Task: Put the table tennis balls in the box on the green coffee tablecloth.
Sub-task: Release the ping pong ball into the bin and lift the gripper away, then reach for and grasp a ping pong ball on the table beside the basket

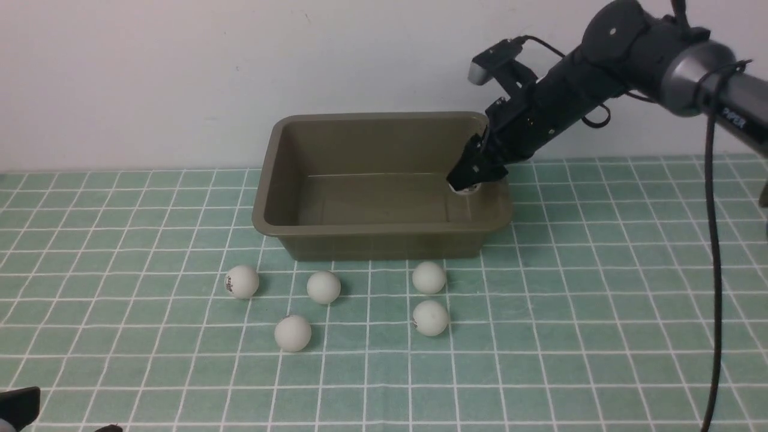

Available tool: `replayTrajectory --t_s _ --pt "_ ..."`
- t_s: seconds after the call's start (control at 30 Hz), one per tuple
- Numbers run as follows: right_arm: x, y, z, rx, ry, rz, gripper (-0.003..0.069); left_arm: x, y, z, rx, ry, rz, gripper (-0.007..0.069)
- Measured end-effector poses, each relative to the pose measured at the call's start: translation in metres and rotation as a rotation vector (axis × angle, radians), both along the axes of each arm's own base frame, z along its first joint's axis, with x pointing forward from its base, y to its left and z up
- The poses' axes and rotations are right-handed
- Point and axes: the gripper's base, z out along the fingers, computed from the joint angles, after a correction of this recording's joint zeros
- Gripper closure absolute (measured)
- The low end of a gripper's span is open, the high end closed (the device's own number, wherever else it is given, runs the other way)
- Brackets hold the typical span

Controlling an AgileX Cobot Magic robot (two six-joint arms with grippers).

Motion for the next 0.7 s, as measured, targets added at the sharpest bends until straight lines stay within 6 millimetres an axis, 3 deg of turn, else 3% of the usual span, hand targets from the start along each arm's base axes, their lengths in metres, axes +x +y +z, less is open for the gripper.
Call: replayTrajectory --t_s 0.17,0.33,0.5,0.6,0.7 --pt "-0.035 0.003 0.028 0.068 -0.023 0.02 0.0199 0.021 0.002 0.017 0.053 -0.084 -0.039 0.0111" --pt "-0.071 -0.001 0.058 0.118 -0.065 0.014 0.0263 0.025 0.004 0.025 0.073 -0.16 -0.023 0.0111" --pt "-0.123 -0.015 0.091 0.168 -0.126 -0.03 0.031 0.025 0.004 0.025 0.074 -0.16 -0.024 0.0111" --pt "-0.142 -0.019 0.089 0.171 -0.114 -0.032 0.0332 0.025 0.004 0.025 0.073 -0.161 -0.025 0.0111" --pt "-0.144 -0.019 0.066 0.142 -0.038 -0.028 0.0356 0.025 0.003 0.025 0.062 -0.167 -0.026 0.0111"
